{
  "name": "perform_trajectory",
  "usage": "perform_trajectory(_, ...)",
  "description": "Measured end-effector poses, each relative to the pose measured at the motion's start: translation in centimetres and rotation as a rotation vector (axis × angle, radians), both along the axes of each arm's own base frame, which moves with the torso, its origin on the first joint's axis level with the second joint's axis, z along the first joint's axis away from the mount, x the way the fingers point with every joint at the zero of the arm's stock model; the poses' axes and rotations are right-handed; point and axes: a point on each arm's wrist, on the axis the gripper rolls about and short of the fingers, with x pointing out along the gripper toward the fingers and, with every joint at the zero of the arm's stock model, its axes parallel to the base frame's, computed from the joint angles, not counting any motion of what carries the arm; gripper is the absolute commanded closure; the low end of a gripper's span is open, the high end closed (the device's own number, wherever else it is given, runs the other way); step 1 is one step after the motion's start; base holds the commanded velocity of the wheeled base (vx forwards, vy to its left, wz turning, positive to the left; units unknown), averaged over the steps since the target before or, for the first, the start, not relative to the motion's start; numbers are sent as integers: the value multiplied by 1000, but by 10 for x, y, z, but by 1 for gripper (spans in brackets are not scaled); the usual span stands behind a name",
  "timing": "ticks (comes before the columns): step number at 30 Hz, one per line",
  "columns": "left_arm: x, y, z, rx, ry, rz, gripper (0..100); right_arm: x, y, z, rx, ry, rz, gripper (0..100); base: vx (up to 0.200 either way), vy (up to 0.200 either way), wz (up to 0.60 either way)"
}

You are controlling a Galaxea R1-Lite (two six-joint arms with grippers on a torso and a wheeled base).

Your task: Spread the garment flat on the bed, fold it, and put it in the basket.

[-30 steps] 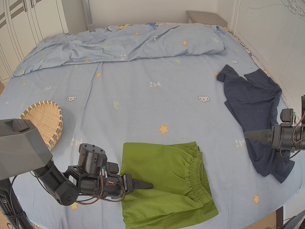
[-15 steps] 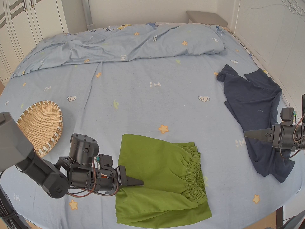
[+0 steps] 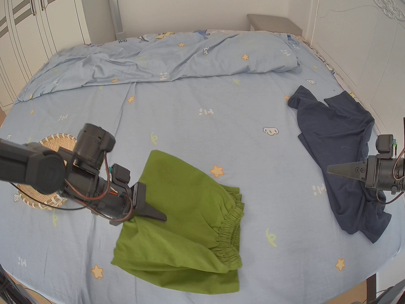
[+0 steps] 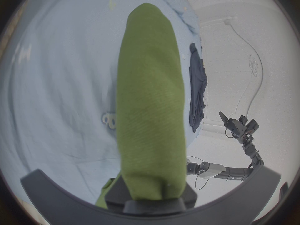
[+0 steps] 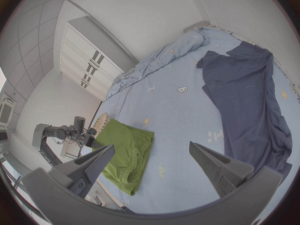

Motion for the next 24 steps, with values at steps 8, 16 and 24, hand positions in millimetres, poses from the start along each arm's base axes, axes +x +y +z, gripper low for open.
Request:
perform_trajectory(8,2,21,47,-7,-137,26,100,-2,2,5,-3,0,5,0,0,200,0)
perform_trajectory(16,-3,26,60,-14,-167,35,100,-2,3,6,-3,-3,8,0,0,200,0)
perform_trajectory(24,-7,21,60,-14,-166,17,100,-2,3,7,-1,-6,7,0,0,200,0)
